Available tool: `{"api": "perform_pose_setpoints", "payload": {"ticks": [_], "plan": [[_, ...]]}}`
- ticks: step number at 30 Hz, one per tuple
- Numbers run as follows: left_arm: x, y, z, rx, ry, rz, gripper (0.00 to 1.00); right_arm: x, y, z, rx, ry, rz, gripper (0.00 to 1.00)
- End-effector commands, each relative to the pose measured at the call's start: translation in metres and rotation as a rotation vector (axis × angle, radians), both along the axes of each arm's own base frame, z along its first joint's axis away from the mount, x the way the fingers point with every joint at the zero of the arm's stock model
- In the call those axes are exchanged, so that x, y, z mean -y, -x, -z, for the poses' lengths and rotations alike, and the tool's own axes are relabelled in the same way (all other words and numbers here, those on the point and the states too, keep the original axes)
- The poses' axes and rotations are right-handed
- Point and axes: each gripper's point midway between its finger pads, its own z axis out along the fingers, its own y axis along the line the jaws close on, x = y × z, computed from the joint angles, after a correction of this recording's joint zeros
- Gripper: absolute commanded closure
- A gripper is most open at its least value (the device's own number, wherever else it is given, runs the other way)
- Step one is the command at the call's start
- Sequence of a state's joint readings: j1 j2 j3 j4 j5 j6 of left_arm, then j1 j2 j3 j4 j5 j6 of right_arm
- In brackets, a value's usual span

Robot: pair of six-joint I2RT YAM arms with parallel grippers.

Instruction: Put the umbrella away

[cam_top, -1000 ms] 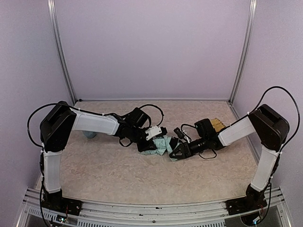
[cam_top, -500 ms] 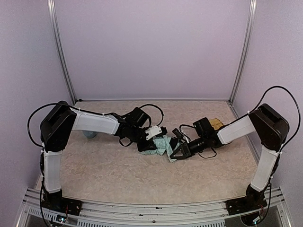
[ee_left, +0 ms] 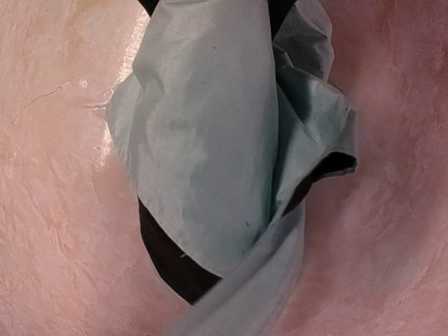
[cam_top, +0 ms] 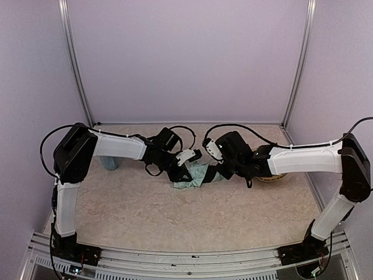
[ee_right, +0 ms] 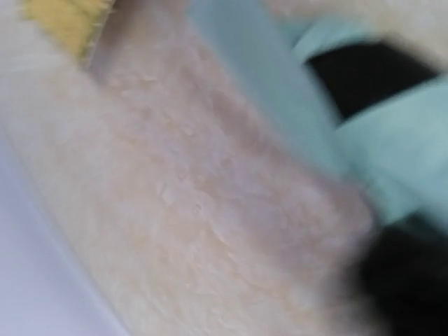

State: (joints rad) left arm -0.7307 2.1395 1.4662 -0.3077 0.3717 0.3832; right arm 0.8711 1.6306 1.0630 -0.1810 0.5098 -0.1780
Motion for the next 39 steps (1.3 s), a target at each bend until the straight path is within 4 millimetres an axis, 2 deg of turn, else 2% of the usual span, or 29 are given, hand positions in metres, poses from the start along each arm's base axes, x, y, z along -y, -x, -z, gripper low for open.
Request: {"api": "perform_pose_setpoints", "payload": {"ticks": [1, 7, 10, 12, 16, 21, 23, 26, 29, 31, 34, 39], "plan": [[-0.051, -0.010, 0.069, -0.221, -0.130, -0.185, 1.00, 0.003, 0.012, -0.008, 0.155, 0.345, -0.007, 1.00], [-0.046, -0.033, 0.066, -0.227, -0.083, -0.234, 1.00, -0.050, 0.043, -0.006, 0.082, 0.304, -0.138, 1.00], [-0.049, -0.056, 0.054, -0.226, 0.006, -0.306, 1.00, -0.080, 0.072, 0.017, -0.007, 0.248, -0.269, 1.00], [-0.051, -0.069, 0.042, -0.214, 0.073, -0.346, 1.00, -0.087, 0.090, 0.047, -0.102, 0.231, -0.333, 1.00], [-0.046, -0.080, 0.011, -0.158, 0.190, -0.363, 1.00, -0.080, 0.102, 0.100, -0.196, 0.207, -0.374, 1.00], [-0.042, -0.078, -0.005, -0.143, 0.263, -0.358, 1.00, -0.071, 0.103, 0.155, -0.271, 0.255, -0.350, 1.00], [-0.039, -0.071, -0.013, -0.142, 0.303, -0.327, 1.00, -0.067, 0.098, 0.167, -0.287, 0.273, -0.329, 1.00], [-0.036, -0.064, -0.017, -0.101, 0.282, -0.311, 1.00, -0.061, 0.090, 0.174, -0.292, 0.261, -0.301, 1.00], [-0.028, -0.046, -0.004, -0.018, 0.143, -0.258, 1.00, -0.053, 0.079, 0.176, -0.285, 0.256, -0.264, 1.00], [-0.027, -0.035, 0.006, -0.007, 0.088, -0.244, 1.00, -0.046, 0.075, 0.178, -0.279, 0.269, -0.243, 0.95], [-0.038, -0.039, 0.019, 0.023, 0.002, -0.306, 1.00, -0.042, 0.075, 0.177, -0.275, 0.265, -0.239, 0.88], [-0.042, -0.052, 0.014, 0.071, 0.002, -0.350, 1.00, -0.044, 0.082, 0.176, -0.280, 0.222, -0.265, 0.77]]}}
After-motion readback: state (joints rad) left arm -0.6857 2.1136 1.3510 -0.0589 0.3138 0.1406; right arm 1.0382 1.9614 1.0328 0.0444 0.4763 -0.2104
